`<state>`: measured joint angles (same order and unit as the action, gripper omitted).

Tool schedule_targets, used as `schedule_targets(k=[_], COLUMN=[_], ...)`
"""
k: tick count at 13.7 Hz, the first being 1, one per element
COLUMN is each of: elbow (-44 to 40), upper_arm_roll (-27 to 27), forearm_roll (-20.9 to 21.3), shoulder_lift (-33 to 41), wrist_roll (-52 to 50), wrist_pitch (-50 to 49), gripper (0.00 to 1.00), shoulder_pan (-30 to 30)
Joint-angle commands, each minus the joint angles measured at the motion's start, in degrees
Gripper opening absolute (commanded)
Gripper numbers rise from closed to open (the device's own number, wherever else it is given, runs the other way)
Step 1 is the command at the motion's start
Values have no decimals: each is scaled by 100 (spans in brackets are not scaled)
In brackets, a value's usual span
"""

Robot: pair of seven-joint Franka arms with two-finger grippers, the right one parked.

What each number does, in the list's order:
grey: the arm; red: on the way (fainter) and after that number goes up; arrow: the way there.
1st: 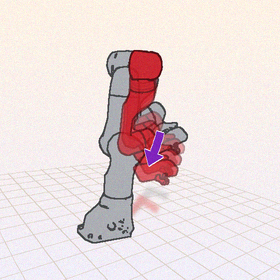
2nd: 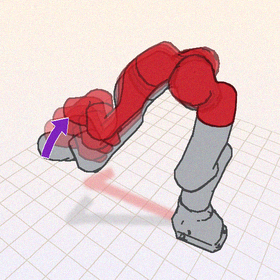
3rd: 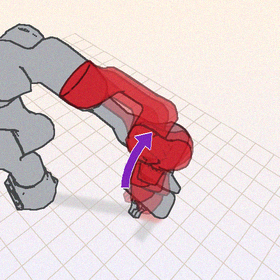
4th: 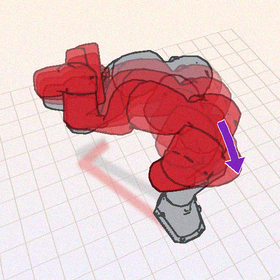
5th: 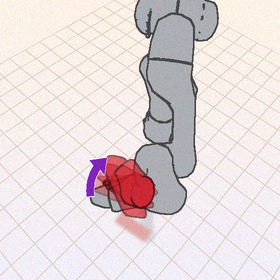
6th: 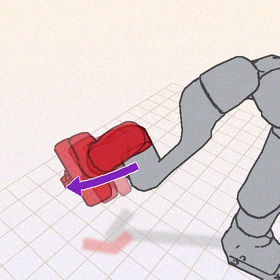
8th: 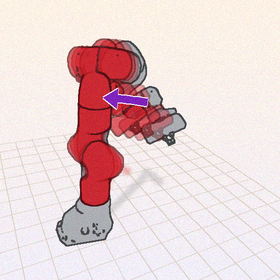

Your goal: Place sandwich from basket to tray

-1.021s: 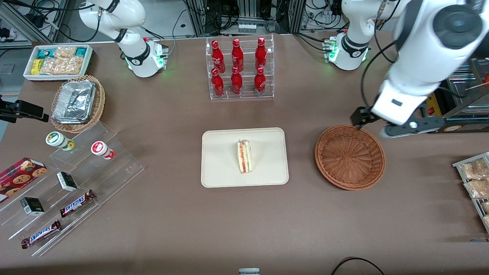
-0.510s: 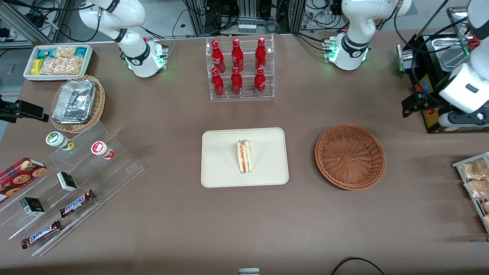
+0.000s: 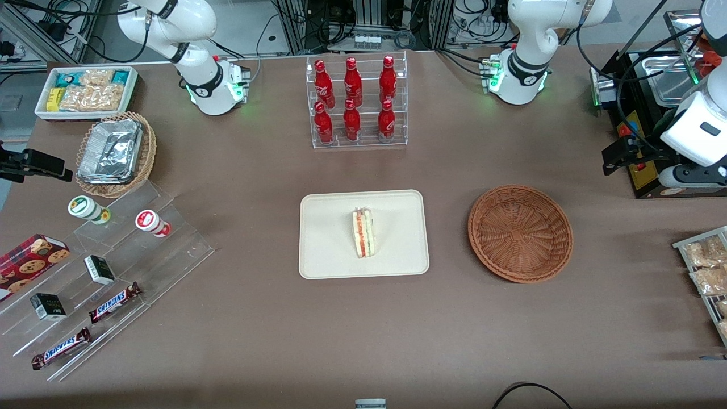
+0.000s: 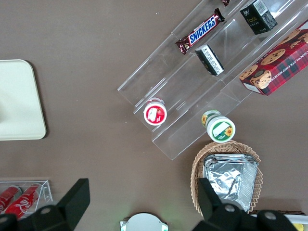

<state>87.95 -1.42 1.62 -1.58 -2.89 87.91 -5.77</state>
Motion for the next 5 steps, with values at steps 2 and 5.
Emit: schedule_targets(k=[2, 5], elbow=[-94, -85], upper_arm_roll=[-95, -165], forearm_roll=[40, 40], shoulder_lift=[26, 78], wrist_roll=[104, 148], wrist_pitch=[-81, -178], gripper=[100, 100], shoulder_pan=[-56, -47])
